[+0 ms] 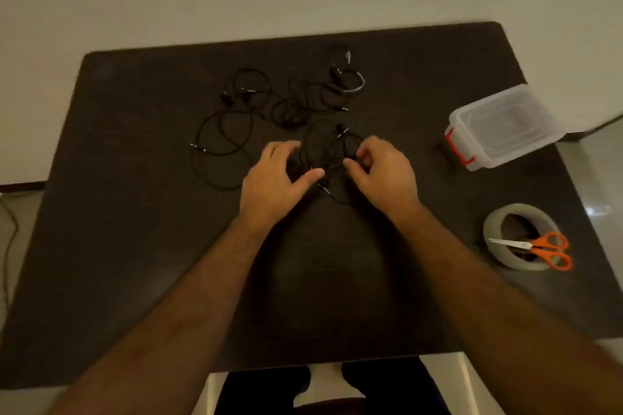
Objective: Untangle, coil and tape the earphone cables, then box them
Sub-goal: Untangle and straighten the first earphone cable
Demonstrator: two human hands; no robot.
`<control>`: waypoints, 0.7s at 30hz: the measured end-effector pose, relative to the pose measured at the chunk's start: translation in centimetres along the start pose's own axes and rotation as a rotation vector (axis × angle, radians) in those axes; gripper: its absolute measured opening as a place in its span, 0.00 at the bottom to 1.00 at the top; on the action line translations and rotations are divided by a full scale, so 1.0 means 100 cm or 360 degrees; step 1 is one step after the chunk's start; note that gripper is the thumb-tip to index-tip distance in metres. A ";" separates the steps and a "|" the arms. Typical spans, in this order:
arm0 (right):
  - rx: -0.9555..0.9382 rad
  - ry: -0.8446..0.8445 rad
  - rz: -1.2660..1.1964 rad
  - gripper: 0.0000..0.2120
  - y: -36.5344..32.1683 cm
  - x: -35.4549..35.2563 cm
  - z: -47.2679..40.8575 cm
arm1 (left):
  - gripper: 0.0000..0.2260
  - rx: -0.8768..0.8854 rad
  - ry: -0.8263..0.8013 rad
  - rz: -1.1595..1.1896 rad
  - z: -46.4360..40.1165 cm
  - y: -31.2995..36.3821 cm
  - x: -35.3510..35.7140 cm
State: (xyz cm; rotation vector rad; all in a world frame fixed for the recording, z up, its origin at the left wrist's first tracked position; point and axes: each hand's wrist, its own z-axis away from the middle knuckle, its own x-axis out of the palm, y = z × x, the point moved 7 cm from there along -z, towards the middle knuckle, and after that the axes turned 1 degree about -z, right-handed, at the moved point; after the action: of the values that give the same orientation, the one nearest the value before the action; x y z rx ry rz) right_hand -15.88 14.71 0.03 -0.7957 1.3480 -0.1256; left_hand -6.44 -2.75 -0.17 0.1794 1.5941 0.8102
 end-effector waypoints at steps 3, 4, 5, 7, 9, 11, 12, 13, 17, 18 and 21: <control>-0.0027 0.0065 0.0019 0.20 0.006 0.008 -0.007 | 0.27 0.0057 0.0016 -0.0130 -0.009 -0.001 0.015; -0.0050 0.0059 0.0015 0.24 0.007 0.011 -0.009 | 0.24 0.0083 0.0035 -0.0202 -0.010 -0.002 0.019; -0.0085 0.0061 0.0034 0.27 0.006 0.014 -0.011 | 0.22 0.0115 0.0070 -0.0278 -0.010 -0.002 0.022; -0.0125 0.0029 0.0155 0.32 0.005 0.017 -0.015 | 0.19 0.0178 0.0126 -0.0416 -0.007 -0.001 0.024; -0.0190 0.0003 0.0323 0.33 0.007 0.024 -0.018 | 0.16 0.0246 0.0203 -0.0451 -0.004 -0.004 0.028; -0.0228 -0.0036 0.0404 0.32 0.006 0.027 -0.023 | 0.13 0.0280 0.0238 -0.0433 -0.002 -0.001 0.028; -0.0240 -0.0079 0.0399 0.31 0.005 0.028 -0.023 | 0.13 0.0306 0.0257 -0.0443 -0.001 0.001 0.029; -0.0236 -0.0148 0.0392 0.30 0.003 0.028 -0.021 | 0.12 0.0339 0.0273 -0.0468 0.001 0.003 0.029; -0.0284 -0.0316 0.0375 0.26 -0.007 0.025 0.010 | 0.08 0.0449 0.0288 -0.0526 0.027 0.011 0.033; -0.0318 -0.0287 0.0384 0.23 -0.010 0.025 0.024 | 0.08 0.0466 0.0306 -0.0537 0.039 0.013 0.034; -0.0363 -0.0183 0.0349 0.18 -0.014 0.025 0.067 | 0.07 0.0479 0.0368 -0.0472 0.076 0.021 0.027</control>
State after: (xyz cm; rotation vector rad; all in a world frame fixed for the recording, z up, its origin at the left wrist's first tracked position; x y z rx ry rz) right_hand -8.71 15.36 -1.19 -0.8259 1.3454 0.2470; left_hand -0.70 3.28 -0.95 0.0620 1.9034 0.3684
